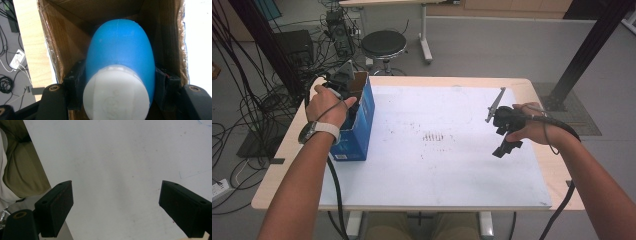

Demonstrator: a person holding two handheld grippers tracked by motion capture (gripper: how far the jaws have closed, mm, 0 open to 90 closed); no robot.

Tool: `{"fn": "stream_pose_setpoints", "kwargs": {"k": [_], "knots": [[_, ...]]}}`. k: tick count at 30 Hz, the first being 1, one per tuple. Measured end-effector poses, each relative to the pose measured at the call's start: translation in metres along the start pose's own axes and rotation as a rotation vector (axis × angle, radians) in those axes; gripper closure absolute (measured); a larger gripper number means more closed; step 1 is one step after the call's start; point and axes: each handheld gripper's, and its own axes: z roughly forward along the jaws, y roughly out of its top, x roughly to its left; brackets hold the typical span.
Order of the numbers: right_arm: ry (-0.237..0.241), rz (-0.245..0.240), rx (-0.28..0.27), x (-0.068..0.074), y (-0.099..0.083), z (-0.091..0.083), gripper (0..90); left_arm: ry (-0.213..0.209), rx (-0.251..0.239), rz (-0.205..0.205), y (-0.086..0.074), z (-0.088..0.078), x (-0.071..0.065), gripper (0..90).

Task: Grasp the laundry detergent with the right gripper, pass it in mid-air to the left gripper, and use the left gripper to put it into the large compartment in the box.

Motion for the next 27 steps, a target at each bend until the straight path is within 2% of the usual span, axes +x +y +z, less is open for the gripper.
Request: {"fn": "stream_pose_setpoints", "kwargs": {"k": [27], "knots": [[0.002,0.003,-0.003,0.001,-0.0019,0.0007,12.1,0.0,-0.005,0.017,-0.0007,-0.001,-0.0006,37.5]]}}
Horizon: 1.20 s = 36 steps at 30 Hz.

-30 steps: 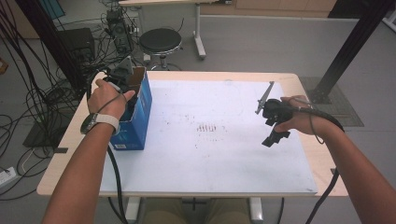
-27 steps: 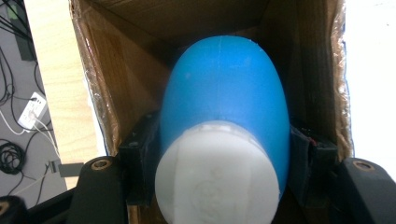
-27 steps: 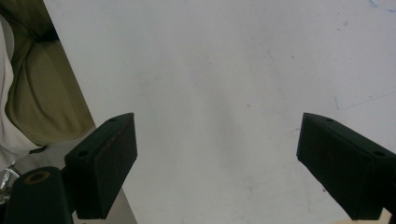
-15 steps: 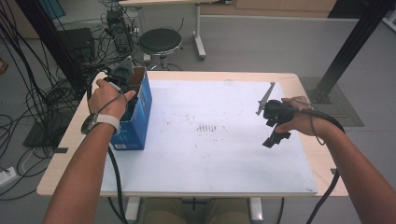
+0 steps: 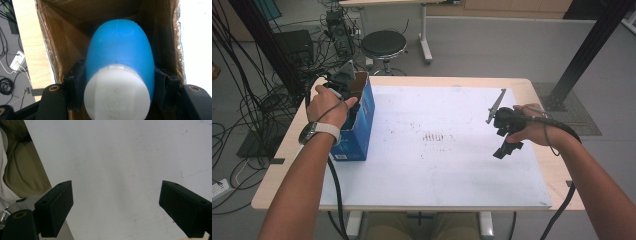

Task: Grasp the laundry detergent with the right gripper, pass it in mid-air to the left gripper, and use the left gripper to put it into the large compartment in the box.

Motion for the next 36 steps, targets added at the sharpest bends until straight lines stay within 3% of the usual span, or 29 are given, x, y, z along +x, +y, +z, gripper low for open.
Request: {"fn": "stream_pose_setpoints", "kwargs": {"k": [23,28,36], "knots": [[0.009,0.004,0.004,0.0004,-0.0001,0.0,11.6,-0.007,-0.02,0.016,-0.0001,-0.0003,0.0,37.1],[0.012,0.006,0.004,0.0008,0.0004,0.0003,11.6,-0.01,-0.031,0.008,-0.002,-0.0006,0.004,31.7],[0.018,0.002,-0.002,0.0022,0.0027,0.0006,11.4,-0.027,-0.04,0.04,-0.0031,-0.0001,0.0077,24.7]]}}
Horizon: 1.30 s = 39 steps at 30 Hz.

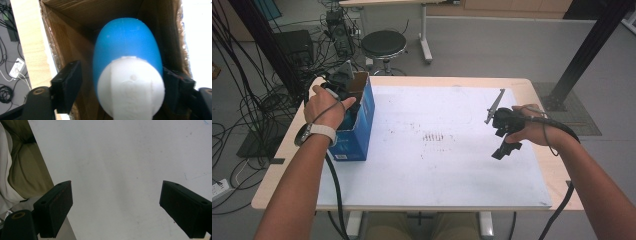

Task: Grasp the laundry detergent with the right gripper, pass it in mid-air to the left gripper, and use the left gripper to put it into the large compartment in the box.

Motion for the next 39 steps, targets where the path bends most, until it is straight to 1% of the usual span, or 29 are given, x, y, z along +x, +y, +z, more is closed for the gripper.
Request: {"fn": "stream_pose_setpoints", "kwargs": {"k": [3,5,7,8,14,16,18,20,21,26,29,32,34,35,36,37,38,39], "knots": [[-0.001,0.001,0.006,0.0,0.0,0.001,11.4,0.002,-0.003,0.016,0.0,-0.001,0.0,24.2],[0.0,0.0,0.006,0.0,0.001,0.001,11.4,0.0,-0.002,0.015,0.0,-0.003,0.0,23.7],[-0.001,-0.003,0.008,0.001,0.002,0.002,11.4,-0.009,-0.008,0.01,0.0,-0.006,0.001,21.8],[0.0,-0.004,0.009,0.001,0.002,0.002,11.4,-0.011,-0.01,0.009,0.0,-0.008,0.001,18.7],[-0.002,-0.007,0.008,0.002,0.004,0.002,11.4,-0.031,-0.035,0.023,-0.001,-0.018,0.002,16.3],[-0.002,-0.006,0.011,0.002,0.004,0.002,11.4,-0.052,-0.038,0.029,0.0,-0.021,0.002,13.5],[-0.006,-0.003,0.014,0.003,0.004,0.002,11.4,-0.045,-0.057,0.022,-0.001,-0.026,0.002,13.5],[-0.011,-0.004,0.017,0.003,0.003,0.001,11.4,-0.055,-0.055,0.019,-0.001,-0.03,0.003,13.5],[-0.011,0.0,0.016,0.003,0.002,0.001,11.4,-0.054,-0.056,0.018,-0.001,-0.032,0.003,13.0],[-0.017,0.01,0.013,0.003,-0.002,-0.003,11.4,-0.079,-0.079,0.021,-0.001,-0.045,0.005,10.8],[-0.022,0.011,0.009,0.003,-0.003,-0.006,11.4,-0.086,-0.089,0.036,-0.001,-0.054,0.005,10.8],[-0.023,0.016,0.005,0.003,-0.004,-0.008,11.4,-0.087,-0.125,0.056,-0.001,-0.066,0.002,10.9],[-0.027,0.015,-0.01,0.003,-0.005,-0.01,11.4,-0.104,-0.134,0.076,-0.001,-0.074,0.0,10.9],[-0.027,0.02,-0.017,0.002,-0.006,-0.012,11.4,-0.103,-0.14,0.089,-0.001,-0.078,-0.001,10.9],[-0.028,0.024,-0.019,0.002,-0.006,-0.013,11.4,-0.114,-0.138,0.111,-0.001,-0.081,-0.003,10.7],[-0.029,0.027,-0.021,0.002,-0.007,-0.014,11.4,-0.125,-0.14,0.123,-0.001,-0.084,-0.005,10.6],[-0.03,0.028,-0.022,0.002,-0.008,-0.015,11.4,-0.13,-0.151,0.126,-0.001,-0.088,-0.008,10.6],[-0.029,0.032,-0.025,0.001,-0.009,-0.015,11.4,-0.139,-0.156,0.141,-0.001,-0.091,-0.01,10.6]]}}
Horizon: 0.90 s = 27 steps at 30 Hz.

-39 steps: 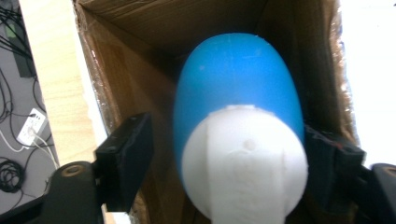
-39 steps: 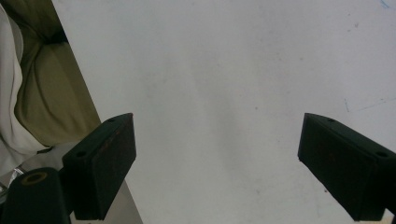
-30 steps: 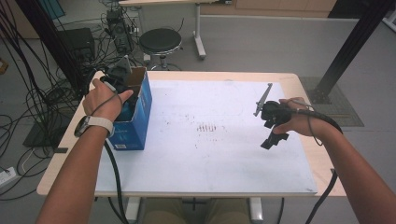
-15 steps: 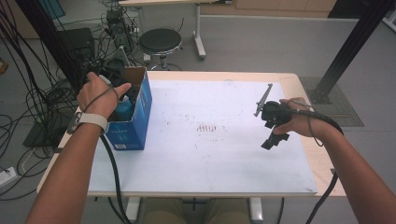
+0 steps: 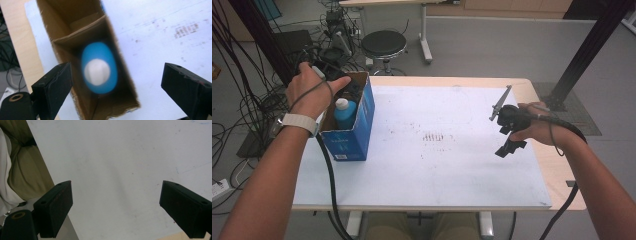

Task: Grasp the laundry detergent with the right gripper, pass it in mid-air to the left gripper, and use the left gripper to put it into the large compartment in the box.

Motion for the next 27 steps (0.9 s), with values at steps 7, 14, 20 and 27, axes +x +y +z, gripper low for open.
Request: {"fn": "stream_pose_setpoints", "kwargs": {"k": [7,14,20,27], "knots": [[-0.004,0.014,0.001,0.001,-0.005,-0.003,11.4,-0.035,0.007,0.101,0.009,-0.017,-0.02,8.6],[-0.006,0.034,-0.008,0.004,-0.011,-0.007,11.2,-0.092,-0.03,0.226,0.013,-0.029,-0.04,8.4],[-0.015,0.048,-0.007,0.004,-0.014,-0.011,11.1,-0.14,-0.06,0.36,0.015,-0.031,-0.063,8.6],[-0.022,0.06,-0.012,0.007,-0.015,-0.016,11.1,-0.17,-0.028,0.484,0.02,-0.025,-0.082,8.9]]}}
